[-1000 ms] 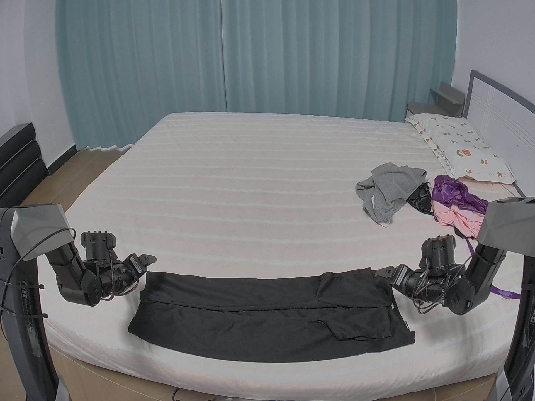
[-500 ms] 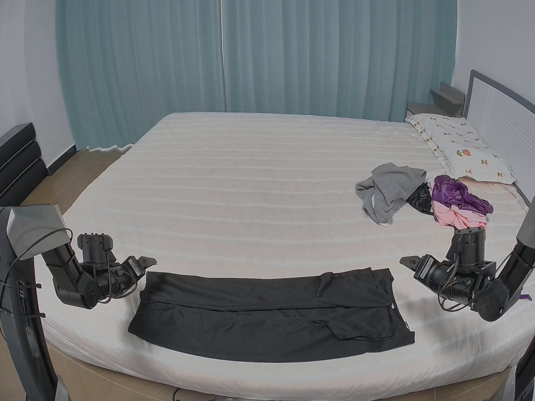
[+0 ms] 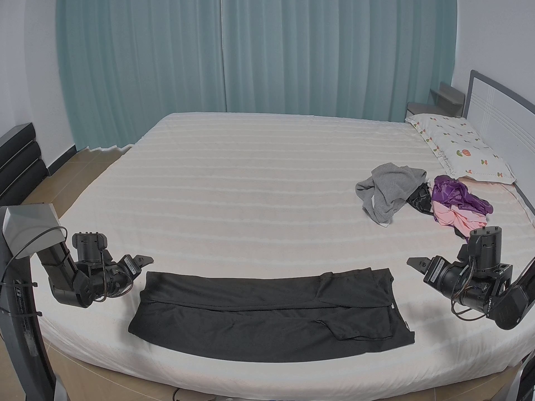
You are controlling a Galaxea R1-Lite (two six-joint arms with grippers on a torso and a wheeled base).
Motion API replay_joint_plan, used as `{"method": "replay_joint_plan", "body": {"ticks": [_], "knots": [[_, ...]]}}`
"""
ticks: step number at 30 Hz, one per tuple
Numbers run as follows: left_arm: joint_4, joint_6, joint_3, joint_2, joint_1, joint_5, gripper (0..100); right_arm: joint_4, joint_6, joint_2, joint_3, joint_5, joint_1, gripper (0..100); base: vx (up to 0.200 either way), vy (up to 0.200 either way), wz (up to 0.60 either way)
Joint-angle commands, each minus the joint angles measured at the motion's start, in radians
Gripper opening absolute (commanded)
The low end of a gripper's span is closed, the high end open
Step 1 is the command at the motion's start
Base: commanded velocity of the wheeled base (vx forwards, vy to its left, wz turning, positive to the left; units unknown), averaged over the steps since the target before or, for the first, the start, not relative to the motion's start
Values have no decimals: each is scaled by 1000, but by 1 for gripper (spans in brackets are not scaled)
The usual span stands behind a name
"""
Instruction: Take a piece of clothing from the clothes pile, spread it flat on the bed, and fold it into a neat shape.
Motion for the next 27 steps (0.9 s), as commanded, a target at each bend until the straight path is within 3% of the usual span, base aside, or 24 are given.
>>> {"method": "replay_joint_plan", "body": {"ticks": [1,6,7,11,14,22,27], "knots": [[0,0,7,-9,2,-5,100,-3,11,11,14,-3,24,100,0,0,0],[2,0,20,-13,-1,-19,100,-5,63,20,5,-8,78,100,0,0,0],[2,0,20,-12,0,-23,100,-5,109,21,18,-13,106,100,0,0,0],[5,0,20,-12,0,-23,100,-6,163,34,51,-11,101,100,0,0,0],[5,1,29,-15,-1,-25,100,-6,180,34,64,-6,97,100,0,0,0],[6,14,46,-20,-3,-36,100,-17,189,35,72,-6,95,100,-200,0,0],[10,57,79,-21,-4,-36,100,-89,187,58,95,-11,100,100,0,0,0]]}}
